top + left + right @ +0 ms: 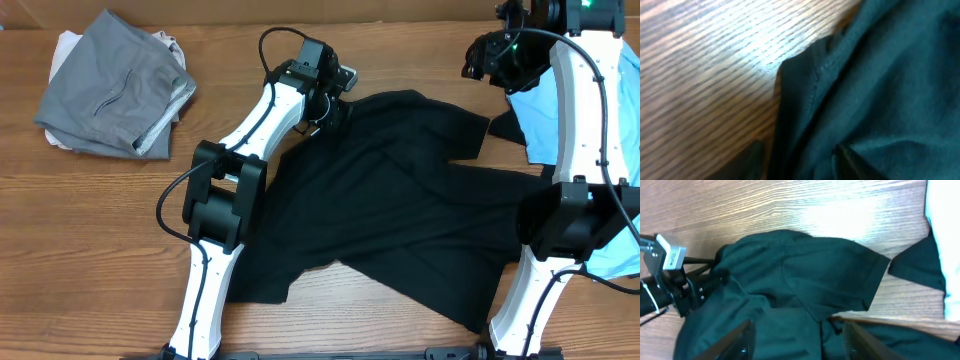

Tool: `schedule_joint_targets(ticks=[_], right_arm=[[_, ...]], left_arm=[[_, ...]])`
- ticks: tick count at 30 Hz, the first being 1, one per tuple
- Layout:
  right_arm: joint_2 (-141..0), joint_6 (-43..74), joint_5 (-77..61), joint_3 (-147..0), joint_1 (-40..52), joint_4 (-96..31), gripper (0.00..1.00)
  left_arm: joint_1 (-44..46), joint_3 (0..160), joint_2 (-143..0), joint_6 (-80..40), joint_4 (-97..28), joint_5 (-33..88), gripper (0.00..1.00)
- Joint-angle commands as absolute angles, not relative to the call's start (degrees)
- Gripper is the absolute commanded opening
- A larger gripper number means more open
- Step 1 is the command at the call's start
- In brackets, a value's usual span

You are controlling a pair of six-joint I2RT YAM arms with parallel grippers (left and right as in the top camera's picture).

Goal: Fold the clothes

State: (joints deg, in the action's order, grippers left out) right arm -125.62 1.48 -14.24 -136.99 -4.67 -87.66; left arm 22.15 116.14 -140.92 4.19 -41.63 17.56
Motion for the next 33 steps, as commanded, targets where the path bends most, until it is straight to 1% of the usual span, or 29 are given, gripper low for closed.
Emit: schedule_joint_targets(ticks=[1, 3, 5, 9, 12, 14, 16, 17, 18, 19, 20, 21, 22, 24, 26, 27, 28, 30, 33], right_arm=[[-123.4, 1.8, -14.7, -136.8, -4.6, -87.3, 0.56], [-123.4, 1.8, -14.7, -136.8, -4.5, -88.2, 0.53], [-123.4, 2.0, -14.7, -136.8, -4.4, -89.2, 0.51], [-123.4, 4.6, -14.7, -136.8, -3.4, -89.2, 0.48], [-123.5, 4.6, -14.8, -136.8, -1.8, -88.7, 0.47], [-123.4, 4.6, -14.8, -136.8, 0.1, -88.1, 0.47], [-123.5, 4.6, -14.3, -136.8, 2.0, -87.9, 0.47], [-123.5, 4.6, -14.0, -136.8, 2.6, -87.7, 0.48], [-123.5, 4.6, -13.6, -136.8, 3.0, -87.4, 0.48], [-123.6, 4.6, -13.0, -136.8, 3.7, -86.6, 0.48], [-123.8, 4.6, -12.7, -136.8, 4.1, -85.9, 0.49], [-123.9, 4.6, -12.7, -136.8, 4.2, -85.6, 0.49], [-124.4, 4.6, -12.6, -136.8, 4.6, -84.6, 0.49], [-125.5, 4.6, -12.2, -136.8, 4.8, -83.1, 0.49], [-127.2, 4.6, -11.7, -136.8, 4.9, -81.4, 0.49], [-128.2, 4.6, -11.2, -136.8, 4.9, -80.5, 0.5], [-129.1, 4.6, -10.4, -136.8, 4.9, -79.6, 0.54], [-131.1, 4.6, -9.0, -136.8, 4.9, -77.5, 0.56], [-134.4, 4.6, -6.7, -136.8, 4.9, -73.4, 0.56]], left_arm=[[22.6, 116.6, -142.8, 2.4, -40.9, 17.1, 0.31], [21.7, 116.6, -142.8, -2.4, -40.0, 12.2, 0.04], [20.3, 117.8, -142.7, -5.9, -41.7, 5.5, 0.04], [16.1, 123.3, -142.7, -6.5, -47.7, 1.3, 0.04], [11.7, 130.0, -142.7, -6.5, -55.0, -3.9, 0.04], [5.7, 137.2, -142.7, -9.9, -63.2, -8.7, 0.04], [-0.6, 141.8, -142.7, -11.2, -69.5, -5.1, 0.04], [-2.1, 142.7, -142.7, -11.2, -71.0, -3.3, 0.04], [-3.7, 143.5, -142.7, -11.2, -72.7, -1.3, 0.07], [-4.9, 143.9, -142.7, -11.2, -73.8, 0.6, 0.13], [-6.8, 144.2, -142.7, -11.2, -75.2, 4.3, 0.26], [-7.3, 144.2, -142.7, -11.2, -75.5, 5.4, 0.31], [-8.2, 144.2, -142.7, -11.2, -76.6, 7.8, 0.5], [-8.8, 144.2, -142.7, -11.1, -78.0, 9.3, 0.61], [-8.7, 144.2, -142.7, -10.3, -78.8, 9.3, 0.66], [-8.4, 144.4, -142.7, -10.3, -79.3, 9.3, 0.68], [-8.2, 144.7, -142.7, -10.3, -79.6, 9.3, 0.68], [-7.6, 145.8, -142.7, -10.3, -80.3, 9.3, 0.69], [-5.9, 149.5, -142.7, -10.3, -81.7, 9.3, 0.7]])
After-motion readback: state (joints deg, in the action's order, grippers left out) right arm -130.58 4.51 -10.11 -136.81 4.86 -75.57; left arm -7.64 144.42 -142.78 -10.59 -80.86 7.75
